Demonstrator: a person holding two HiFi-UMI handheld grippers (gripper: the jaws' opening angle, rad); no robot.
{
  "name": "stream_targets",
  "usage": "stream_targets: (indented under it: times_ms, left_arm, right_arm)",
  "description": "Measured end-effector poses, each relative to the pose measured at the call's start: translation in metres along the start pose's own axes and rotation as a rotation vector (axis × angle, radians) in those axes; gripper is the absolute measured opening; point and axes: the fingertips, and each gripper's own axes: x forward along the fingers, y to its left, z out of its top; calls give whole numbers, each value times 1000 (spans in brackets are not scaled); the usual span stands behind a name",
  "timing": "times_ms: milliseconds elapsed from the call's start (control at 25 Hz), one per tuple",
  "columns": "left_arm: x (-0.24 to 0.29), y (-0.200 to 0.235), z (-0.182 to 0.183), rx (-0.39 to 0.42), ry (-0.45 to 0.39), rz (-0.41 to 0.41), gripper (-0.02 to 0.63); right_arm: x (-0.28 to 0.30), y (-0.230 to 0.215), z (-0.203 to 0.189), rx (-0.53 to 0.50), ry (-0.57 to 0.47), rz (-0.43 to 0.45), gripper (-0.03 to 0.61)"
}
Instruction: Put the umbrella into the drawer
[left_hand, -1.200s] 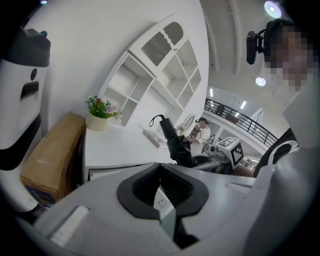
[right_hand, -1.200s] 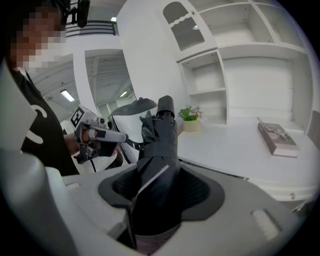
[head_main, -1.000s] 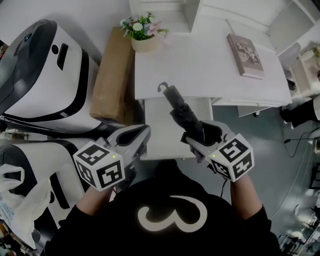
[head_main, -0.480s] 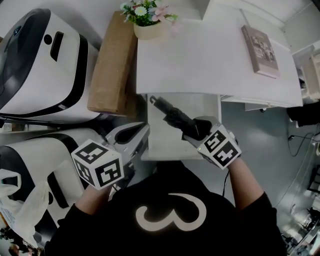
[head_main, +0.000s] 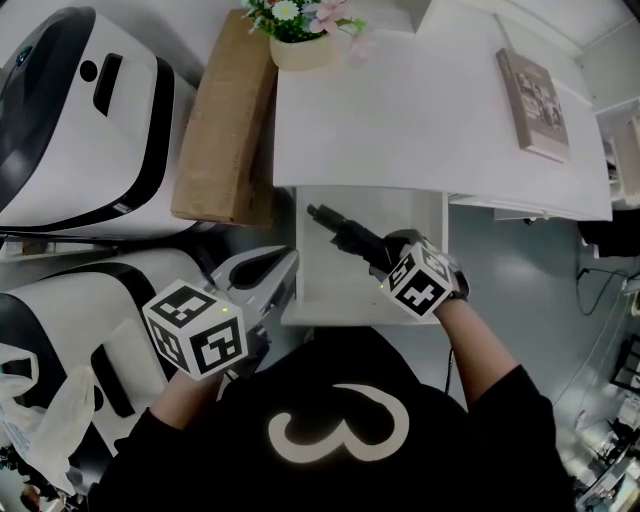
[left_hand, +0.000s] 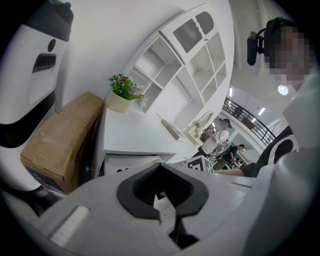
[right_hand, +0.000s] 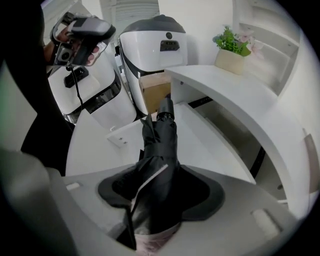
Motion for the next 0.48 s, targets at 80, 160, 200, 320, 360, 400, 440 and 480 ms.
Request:
stream_targets:
  times_ms: [80,160,200,320,360,400,440,480]
  left_arm:
    - [1,4,0,-8,-1,8,9]
    - [2,8,-1,-16,-1,17,9]
    - [3,10,-1,-20,-1,21,9]
    - [4,16,-2,-35,2,32,9]
    - [4,18,-2,-39,2,35,9]
    - [5,20,-2,-43,1,37,9]
    - [5,21,-2,-46,0,39,9]
    - [6,23,-2,-50,0,40,9]
  right_arm:
    - [11,-3,-4,-6,26,8,242]
    - [21,-6,-7,-5,44,12,242]
    - [27,-7,-8,-6,54,11,242]
    - [43,-11,-15,-19,101,8,242]
    - [48,-13,-17,-22,117,7,242]
    - [53,-14,-18,-20,127,6,242]
    - [57,-15,-19,-16,130,6,242]
    - [61,-16,-18,-11,131,7,242]
